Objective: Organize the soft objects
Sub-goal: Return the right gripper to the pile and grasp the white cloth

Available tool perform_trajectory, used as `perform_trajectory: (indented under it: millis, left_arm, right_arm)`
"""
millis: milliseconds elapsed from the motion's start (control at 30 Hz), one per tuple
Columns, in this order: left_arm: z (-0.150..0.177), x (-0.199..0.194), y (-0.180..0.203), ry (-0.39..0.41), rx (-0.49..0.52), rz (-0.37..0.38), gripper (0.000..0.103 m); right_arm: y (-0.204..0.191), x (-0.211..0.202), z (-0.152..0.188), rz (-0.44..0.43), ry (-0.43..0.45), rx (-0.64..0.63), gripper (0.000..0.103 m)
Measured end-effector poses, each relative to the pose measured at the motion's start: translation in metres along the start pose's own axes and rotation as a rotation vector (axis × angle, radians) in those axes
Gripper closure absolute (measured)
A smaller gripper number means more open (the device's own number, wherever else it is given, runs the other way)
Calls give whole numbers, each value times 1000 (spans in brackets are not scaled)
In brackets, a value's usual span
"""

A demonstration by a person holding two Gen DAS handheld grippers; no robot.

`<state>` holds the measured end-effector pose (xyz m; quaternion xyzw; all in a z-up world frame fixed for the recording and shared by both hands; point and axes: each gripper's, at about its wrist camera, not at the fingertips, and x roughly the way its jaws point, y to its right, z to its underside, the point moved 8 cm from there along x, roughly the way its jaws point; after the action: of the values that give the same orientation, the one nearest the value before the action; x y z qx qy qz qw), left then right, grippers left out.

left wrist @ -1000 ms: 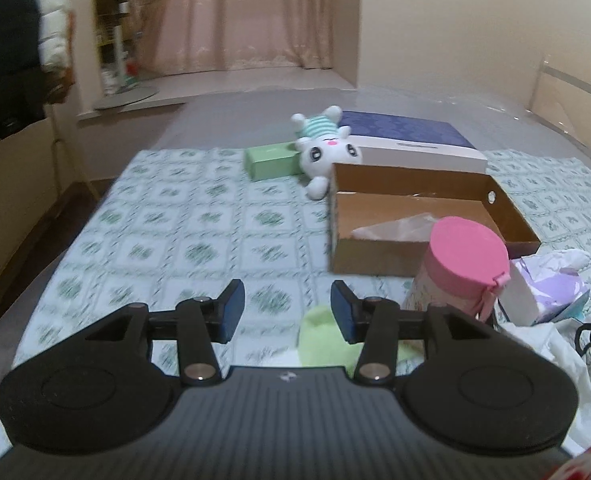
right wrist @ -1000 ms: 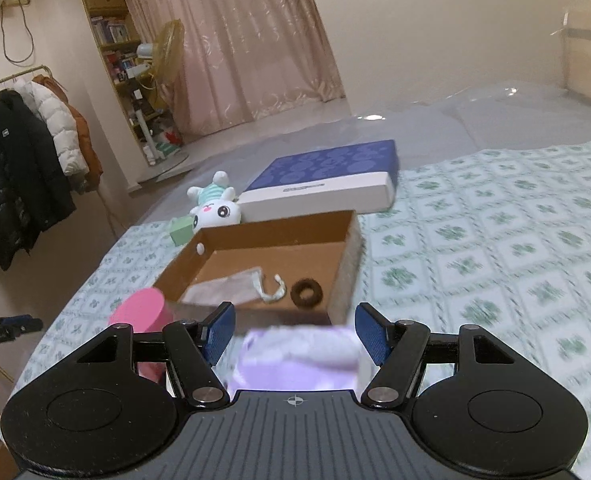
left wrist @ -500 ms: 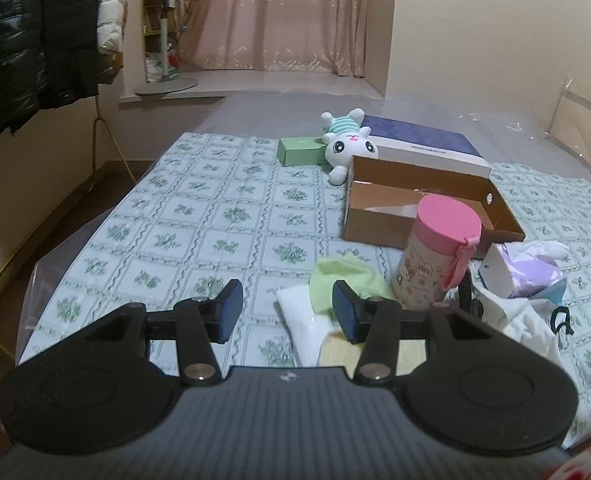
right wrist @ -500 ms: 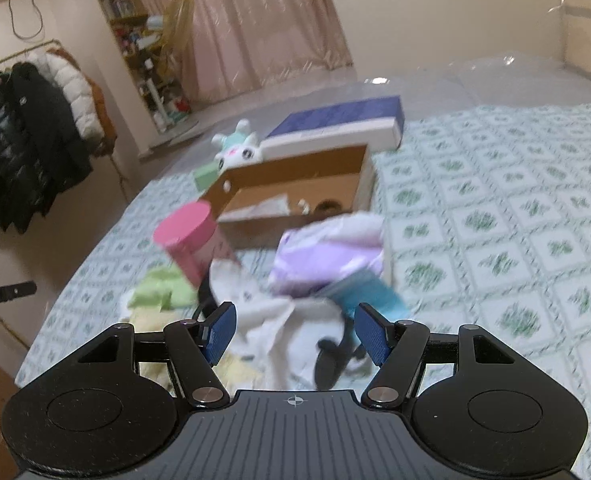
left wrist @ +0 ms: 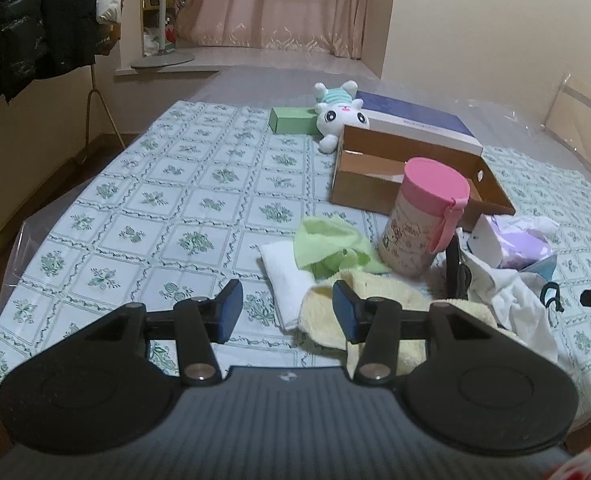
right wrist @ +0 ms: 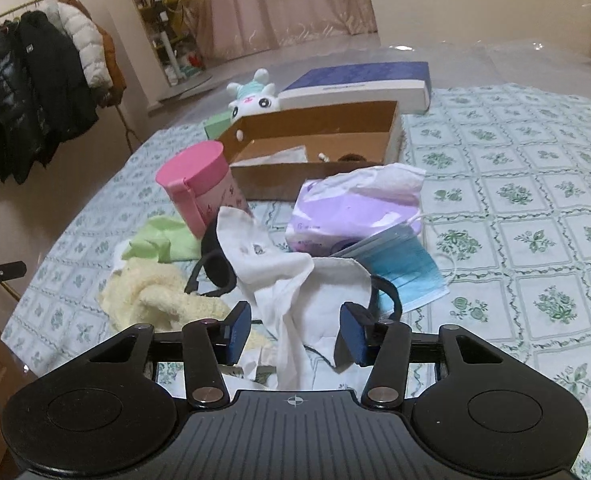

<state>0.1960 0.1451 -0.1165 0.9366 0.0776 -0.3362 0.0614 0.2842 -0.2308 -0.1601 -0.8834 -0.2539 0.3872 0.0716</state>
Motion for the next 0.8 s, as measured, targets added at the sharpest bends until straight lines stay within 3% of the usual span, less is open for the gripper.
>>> perform_trajectory:
  millis: [700, 767, 800]
  left_arm:
    - [17, 46, 4, -58, 2, -7, 56]
    - [19, 46, 4, -59, 0, -4, 56]
    - [19, 46, 4, -59, -1, -3, 56]
  right_arm:
    - [5, 89, -9, 2, -109, -34, 64]
    - [7, 100, -9, 6, -127, -30, 70]
    - [8, 104, -9, 7, -132, -26, 79]
